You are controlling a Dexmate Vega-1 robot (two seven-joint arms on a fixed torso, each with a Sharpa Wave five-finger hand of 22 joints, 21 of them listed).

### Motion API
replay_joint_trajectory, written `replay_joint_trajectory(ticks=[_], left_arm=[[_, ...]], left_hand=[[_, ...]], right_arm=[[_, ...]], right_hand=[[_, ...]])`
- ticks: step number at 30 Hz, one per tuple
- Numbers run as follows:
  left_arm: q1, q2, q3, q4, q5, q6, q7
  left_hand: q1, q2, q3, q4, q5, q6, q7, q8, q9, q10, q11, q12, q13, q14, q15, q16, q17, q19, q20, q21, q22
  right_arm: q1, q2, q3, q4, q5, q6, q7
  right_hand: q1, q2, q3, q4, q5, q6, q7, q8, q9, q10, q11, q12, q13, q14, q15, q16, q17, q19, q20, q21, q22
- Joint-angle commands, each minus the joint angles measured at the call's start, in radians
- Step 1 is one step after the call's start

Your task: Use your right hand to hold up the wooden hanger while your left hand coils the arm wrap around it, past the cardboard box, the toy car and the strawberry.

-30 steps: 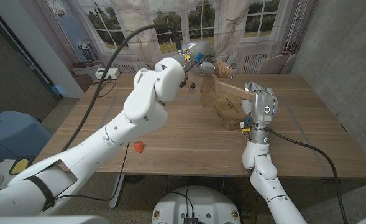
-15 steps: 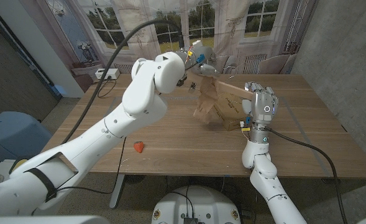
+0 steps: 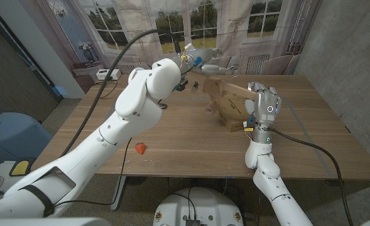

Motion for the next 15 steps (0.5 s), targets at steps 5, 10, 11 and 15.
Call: replay_joint_trajectory(ticks=[5, 10, 11, 15], left_arm=[[0.189, -0.006, -0.156, 0.111, -0.395, -0.333, 0.626], [0.203, -0.003, -0.17, 0.142, -0.452, -0.382, 0.701], [0.203, 0.001, -0.173, 0.146, -0.466, -0.391, 0.705], [0.212, -0.002, -0.182, 0.183, -0.504, -0.471, 0.77]], left_hand=[[-0.147, 0.008, -0.043, 0.031, 0.006, -0.161, -0.099, -0.003, -0.131, -0.211, -0.074, -0.072, -0.221, -0.255, -0.012, -0.008, -0.205, -0.205, 0.004, -0.168, -0.001], [-0.201, 0.011, -0.063, 0.051, 0.015, -0.199, -0.115, -0.003, -0.136, -0.276, -0.102, -0.071, -0.296, -0.331, -0.032, -0.005, -0.268, -0.27, 0.003, -0.231, 0.0], [-0.203, 0.011, -0.064, 0.052, 0.016, -0.2, -0.118, -0.003, -0.136, -0.275, -0.1, -0.069, -0.3, -0.33, -0.031, -0.003, -0.271, -0.272, 0.003, -0.233, 0.0], [-0.218, 0.01, -0.071, 0.058, 0.018, -0.208, -0.122, -0.002, -0.137, -0.283, -0.106, -0.068, -0.318, -0.333, -0.039, 0.001, -0.285, -0.278, 0.003, -0.244, 0.0]], right_arm=[[0.082, -0.2, -0.233, -0.001, 0.214, -0.178, 0.015], [0.117, -0.268, -0.324, -0.026, 0.305, -0.257, 0.049], [0.125, -0.282, -0.34, -0.029, 0.318, -0.268, 0.053], [0.151, -0.323, -0.395, -0.049, 0.366, -0.316, 0.09]], right_hand=[[0.001, 0.007, 0.009, 0.001, 0.005, 0.003, 0.004, 0.013, -0.001, 0.003, -0.012, 0.0, 0.002, -0.004, -0.019, 0.006, 0.043, -0.004, -0.138, 0.004, 0.001], [0.001, 0.007, 0.009, 0.001, 0.005, 0.005, 0.005, 0.015, -0.002, 0.003, -0.012, 0.0, 0.002, -0.004, -0.019, 0.006, 0.043, -0.006, -0.137, 0.006, 0.006], [0.001, 0.007, 0.009, 0.001, 0.005, 0.004, 0.004, 0.014, -0.002, 0.003, -0.012, 0.0, 0.002, -0.004, -0.019, 0.006, 0.043, -0.006, -0.137, 0.005, 0.005], [0.001, 0.007, 0.009, 0.001, 0.005, 0.003, 0.006, 0.015, -0.003, 0.002, -0.011, 0.001, 0.003, -0.005, -0.019, 0.006, 0.043, -0.004, -0.137, 0.003, 0.001]])
